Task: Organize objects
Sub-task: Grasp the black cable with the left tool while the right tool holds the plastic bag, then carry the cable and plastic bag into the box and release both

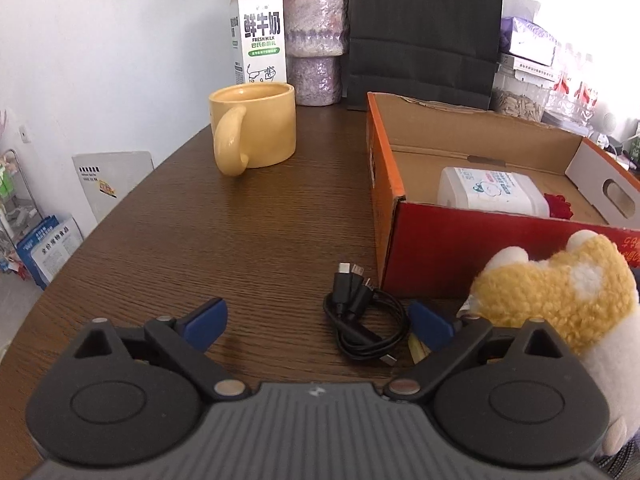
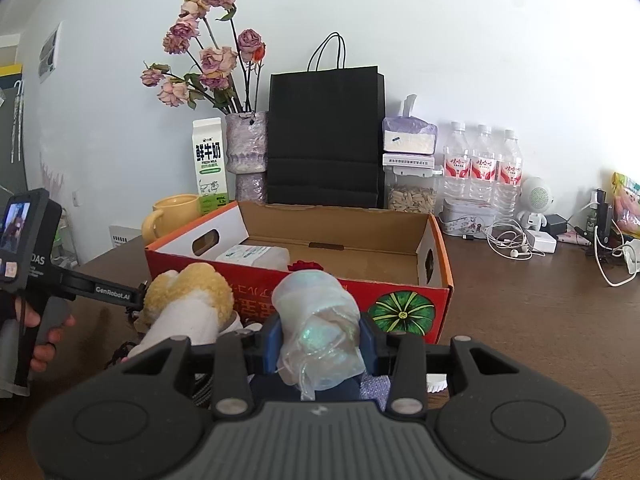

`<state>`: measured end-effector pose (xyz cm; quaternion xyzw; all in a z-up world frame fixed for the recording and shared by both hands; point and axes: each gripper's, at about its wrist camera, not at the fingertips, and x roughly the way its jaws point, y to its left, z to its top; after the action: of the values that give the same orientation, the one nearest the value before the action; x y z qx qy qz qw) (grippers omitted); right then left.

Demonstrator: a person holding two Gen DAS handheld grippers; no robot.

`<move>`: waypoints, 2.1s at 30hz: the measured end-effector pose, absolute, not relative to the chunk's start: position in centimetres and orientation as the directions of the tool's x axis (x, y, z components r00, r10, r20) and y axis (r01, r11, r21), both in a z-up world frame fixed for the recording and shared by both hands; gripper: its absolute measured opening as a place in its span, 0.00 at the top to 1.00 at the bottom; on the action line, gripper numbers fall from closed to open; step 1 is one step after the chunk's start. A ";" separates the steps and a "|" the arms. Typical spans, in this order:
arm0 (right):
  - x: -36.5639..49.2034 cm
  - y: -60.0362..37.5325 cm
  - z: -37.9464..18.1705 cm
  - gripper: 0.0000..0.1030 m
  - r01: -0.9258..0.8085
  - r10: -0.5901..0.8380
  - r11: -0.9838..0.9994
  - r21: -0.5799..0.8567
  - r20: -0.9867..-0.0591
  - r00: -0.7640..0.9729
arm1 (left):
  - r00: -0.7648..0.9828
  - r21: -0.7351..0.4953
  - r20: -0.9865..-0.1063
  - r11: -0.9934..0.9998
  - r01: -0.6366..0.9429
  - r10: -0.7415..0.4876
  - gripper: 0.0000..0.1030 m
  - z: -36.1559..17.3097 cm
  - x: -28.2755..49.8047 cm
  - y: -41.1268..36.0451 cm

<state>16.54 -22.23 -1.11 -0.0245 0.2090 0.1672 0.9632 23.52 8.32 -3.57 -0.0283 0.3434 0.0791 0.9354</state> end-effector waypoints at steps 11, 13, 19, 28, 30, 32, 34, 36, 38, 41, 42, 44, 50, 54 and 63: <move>16.7 -22.1 -1.4 0.63 -0.334 0.315 0.942 0.028 -0.414 0.854 | 0.787 -0.020 -0.607 0.988 -0.151 0.108 0.64 -2.7 21.4 7.6; 16.6 -22.2 -1.4 0.63 -0.334 0.316 0.942 0.029 -0.413 0.854 | 0.805 -0.021 -0.584 0.989 -0.143 0.104 0.64 -2.1 20.3 7.3; 16.1 -22.3 -1.4 0.63 -0.335 0.319 0.942 0.034 -0.405 0.857 | 0.853 -0.006 -0.514 0.994 -0.110 0.091 0.64 -0.3 16.6 5.7; 14.6 -22.4 -1.0 0.63 -0.347 0.336 0.937 0.043 -0.389 0.858 | 0.888 -0.005 -0.459 1.000 -0.028 0.022 0.64 1.7 12.7 2.5; 14.3 -22.4 -1.0 0.63 -0.352 0.341 0.935 0.046 -0.386 0.857 | 0.890 -0.017 -0.455 1.000 -0.004 -0.004 0.64 1.8 11.8 1.7; 14.0 -22.3 -0.9 0.63 -0.357 0.348 0.933 0.049 -0.386 0.855 | 0.891 -0.027 -0.453 0.999 0.016 -0.027 0.64 1.9 11.1 0.8; 13.7 -22.2 -1.0 0.63 -0.364 0.355 0.930 0.053 -0.385 0.852 | 0.892 -0.036 -0.450 0.999 0.036 -0.048 0.64 2.0 10.5 -0.1; 13.5 -22.1 -0.9 0.63 -0.369 0.361 0.928 0.056 -0.384 0.850 | 0.891 -0.051 -0.449 0.997 0.051 -0.068 0.64 2.0 10.2 -1.0; 13.4 -22.0 -0.9 0.63 -0.372 0.365 0.926 0.059 -0.382 0.849 | 0.890 -0.059 -0.449 0.996 0.063 -0.083 0.64 2.0 10.1 -1.6; 13.3 -22.0 -0.9 0.63 -0.376 0.369 0.925 0.060 -0.381 0.848 | 0.890 -0.055 -0.445 0.995 0.080 -0.096 0.64 2.2 10.1 -2.4; 13.3 -22.0 -0.9 0.63 -0.377 0.371 0.924 0.061 -0.380 0.847 | 0.891 -0.055 -0.444 0.995 0.084 -0.099 0.64 2.2 10.2 -2.5; 13.4 -22.0 -0.8 0.63 -0.377 0.371 0.924 0.061 -0.379 0.848 | 0.891 -0.055 -0.442 0.995 0.088 -0.103 0.64 2.3 10.4 -2.8; 14.0 -21.7 -0.6 0.63 -0.376 0.367 0.925 0.052 -0.378 0.850 | 0.897 -0.056 -0.427 0.994 0.099 -0.113 0.64 2.8 11.8 -3.5; 15.1 -21.3 0.1 0.63 -0.381 0.369 0.924 0.042 -0.366 0.854 | 0.907 -0.053 -0.403 0.992 0.112 -0.124 0.64 3.5 13.2 -4.3; 19.2 -20.5 1.4 0.63 -0.378 0.360 0.926 0.015 -0.345 0.867 | 0.923 -0.050 -0.369 0.994 0.100 -0.111 0.64 4.9 17.7 -5.0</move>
<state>19.23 -20.54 1.42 -0.0262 0.1732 0.1908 0.9659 17.71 -5.00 4.93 -0.0153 0.1890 -0.0537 0.9804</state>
